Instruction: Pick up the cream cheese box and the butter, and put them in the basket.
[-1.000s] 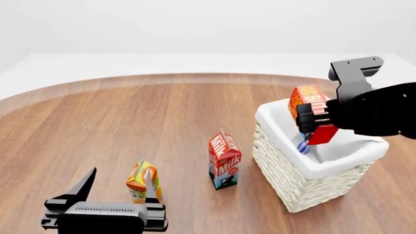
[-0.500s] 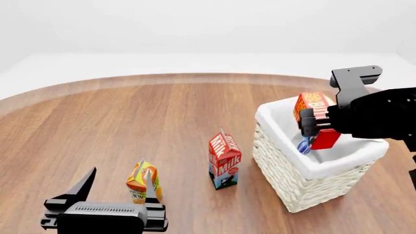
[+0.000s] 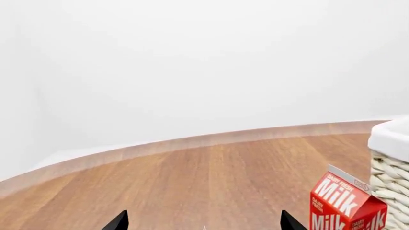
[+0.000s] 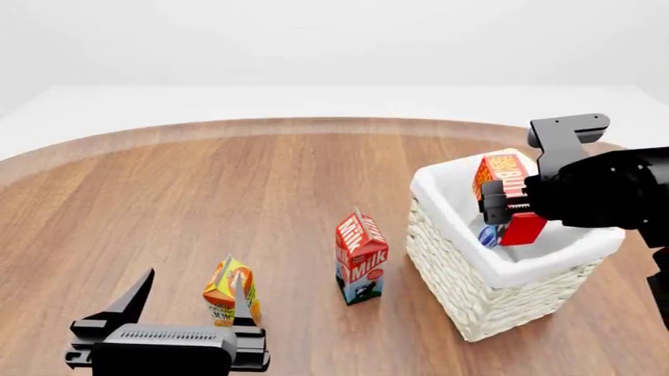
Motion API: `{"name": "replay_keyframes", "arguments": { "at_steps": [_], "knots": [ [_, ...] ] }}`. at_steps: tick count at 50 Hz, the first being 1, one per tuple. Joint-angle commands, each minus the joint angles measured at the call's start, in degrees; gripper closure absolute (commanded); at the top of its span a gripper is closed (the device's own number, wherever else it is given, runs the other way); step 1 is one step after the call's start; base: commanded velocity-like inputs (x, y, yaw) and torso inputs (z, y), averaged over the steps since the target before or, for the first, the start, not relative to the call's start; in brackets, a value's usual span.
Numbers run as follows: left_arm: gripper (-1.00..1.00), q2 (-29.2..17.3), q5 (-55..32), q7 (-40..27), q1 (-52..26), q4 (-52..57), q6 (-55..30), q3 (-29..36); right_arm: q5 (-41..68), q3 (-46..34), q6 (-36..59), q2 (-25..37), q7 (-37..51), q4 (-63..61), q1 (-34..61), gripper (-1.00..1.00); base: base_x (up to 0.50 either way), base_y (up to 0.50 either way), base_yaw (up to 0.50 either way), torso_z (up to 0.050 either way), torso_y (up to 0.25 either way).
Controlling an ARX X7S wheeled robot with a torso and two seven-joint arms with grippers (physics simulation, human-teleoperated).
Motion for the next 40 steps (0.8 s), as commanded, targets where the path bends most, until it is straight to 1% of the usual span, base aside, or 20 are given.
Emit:
{"name": "replay_keyframes", "arguments": {
  "at_steps": [1, 10, 11, 18, 20, 31, 34, 40],
  "knots": [
    [-1.00, -0.1, -0.1, -0.2, -0.1, 0.2, -0.1, 0.2, -2.6, 0.5, -0.6, -0.2, -0.7, 0.3, 1.3, 1.00, 0.00, 0.00, 0.00, 0.000, 0.000],
    [-1.00, -0.3, -0.3, -0.2, 0.0, 0.2, 0.1, 0.0, -3.0, 0.0, -0.7, -0.4, -1.2, 0.2, 1.7, 1.00, 0.00, 0.00, 0.00, 0.001, 0.001],
    [-1.00, -0.3, -0.4, -0.2, 0.0, 0.2, 0.1, 0.0, -3.4, -0.3, -0.8, -0.4, -1.2, 0.1, 1.8, -1.00, 0.00, 0.00, 0.00, 0.000, 0.000],
    [-1.00, -0.3, -0.4, -0.4, -0.1, 0.1, 0.0, 0.1, -3.8, -0.9, -1.1, -0.5, -2.1, 0.4, 1.9, -1.00, 0.00, 0.00, 0.00, 0.000, 0.000],
    [-1.00, -0.6, 1.2, -1.7, -0.7, 0.7, -2.1, 0.8, -3.9, -1.1, -1.2, -0.5, -2.3, 0.3, 2.0, -1.00, 0.00, 0.00, 0.00, 0.000, 0.000],
    [-1.00, -0.5, 0.7, -1.4, -0.5, 0.3, -1.1, 0.7, -2.9, 0.0, -0.7, 0.5, -1.4, -2.0, 2.3, -1.00, 0.00, 0.00, 0.00, 0.000, 0.000],
    [-1.00, -0.5, 0.6, -1.4, -0.5, 0.4, -1.2, 0.7, -1.9, 1.1, -0.4, 1.2, -0.3, -4.0, 2.0, -1.00, 0.00, 0.00, 0.00, 0.000, 0.000],
    [-1.00, -0.6, 0.7, -1.5, -0.5, 0.3, -1.0, 0.8, 3.2, 5.8, 1.8, 4.2, 6.1, -12.6, -0.8, -1.00, 0.00, 0.00, 0.00, 0.000, 0.000]
  ]
}}
